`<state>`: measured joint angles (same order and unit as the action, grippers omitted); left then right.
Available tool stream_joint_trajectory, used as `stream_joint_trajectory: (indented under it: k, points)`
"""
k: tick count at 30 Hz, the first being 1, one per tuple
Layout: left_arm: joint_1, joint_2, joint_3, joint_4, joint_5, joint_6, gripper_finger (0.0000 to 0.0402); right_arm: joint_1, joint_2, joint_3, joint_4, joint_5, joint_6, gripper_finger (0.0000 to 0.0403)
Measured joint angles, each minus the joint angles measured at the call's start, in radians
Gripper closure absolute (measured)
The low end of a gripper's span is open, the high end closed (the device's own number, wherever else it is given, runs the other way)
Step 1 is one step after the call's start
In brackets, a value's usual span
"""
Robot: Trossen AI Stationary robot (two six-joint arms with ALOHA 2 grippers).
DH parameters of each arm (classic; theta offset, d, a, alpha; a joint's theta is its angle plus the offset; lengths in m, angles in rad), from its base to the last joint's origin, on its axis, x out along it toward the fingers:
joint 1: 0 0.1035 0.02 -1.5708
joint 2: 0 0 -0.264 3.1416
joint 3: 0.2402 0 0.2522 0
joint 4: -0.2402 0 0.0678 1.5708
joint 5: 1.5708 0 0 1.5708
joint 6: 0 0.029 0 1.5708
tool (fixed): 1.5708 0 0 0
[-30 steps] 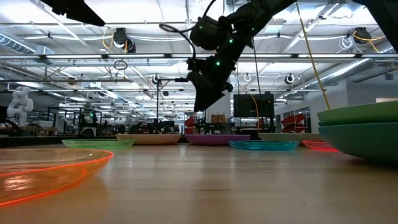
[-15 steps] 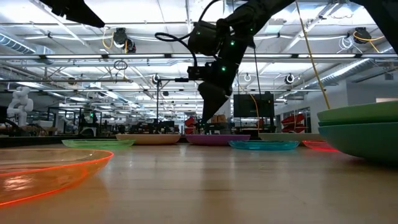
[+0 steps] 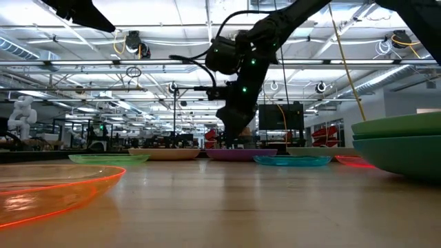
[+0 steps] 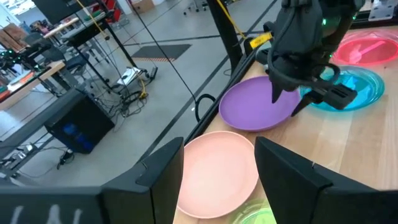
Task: Stack plastic plates
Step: Stack the purple plate on top of the light green plate
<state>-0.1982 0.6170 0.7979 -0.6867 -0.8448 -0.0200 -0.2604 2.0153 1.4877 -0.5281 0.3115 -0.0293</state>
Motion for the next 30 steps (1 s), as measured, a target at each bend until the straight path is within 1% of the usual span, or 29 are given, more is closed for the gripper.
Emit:
stream_joint_trajectory:
  k: [9, 13, 17, 26, 30]
  points:
    - [-0.002, 0.000, 0.000, -0.008, 0.003, -0.001, 0.0199, -0.005, 0.074, 0.000, 0.031, -0.001, 0.013, 0.0178]
    - [-0.003, 0.000, 0.000, -0.012, 0.003, -0.002, 0.0199, -0.004, 0.093, 0.000, 0.040, 0.000, 0.016, 0.0196]
    - [-0.003, 0.000, 0.000, -0.014, 0.003, -0.002, 0.0199, -0.004, 0.100, 0.001, 0.043, -0.001, 0.018, 0.0226]
    - [-0.003, 0.000, 0.000, -0.014, 0.003, -0.004, 0.0199, -0.004, 0.103, 0.001, 0.050, -0.005, 0.018, 0.0321]
    - [-0.003, 0.000, 0.000, -0.014, 0.003, -0.004, 0.0199, 0.001, 0.104, 0.001, 0.049, 0.000, 0.017, 0.0357]
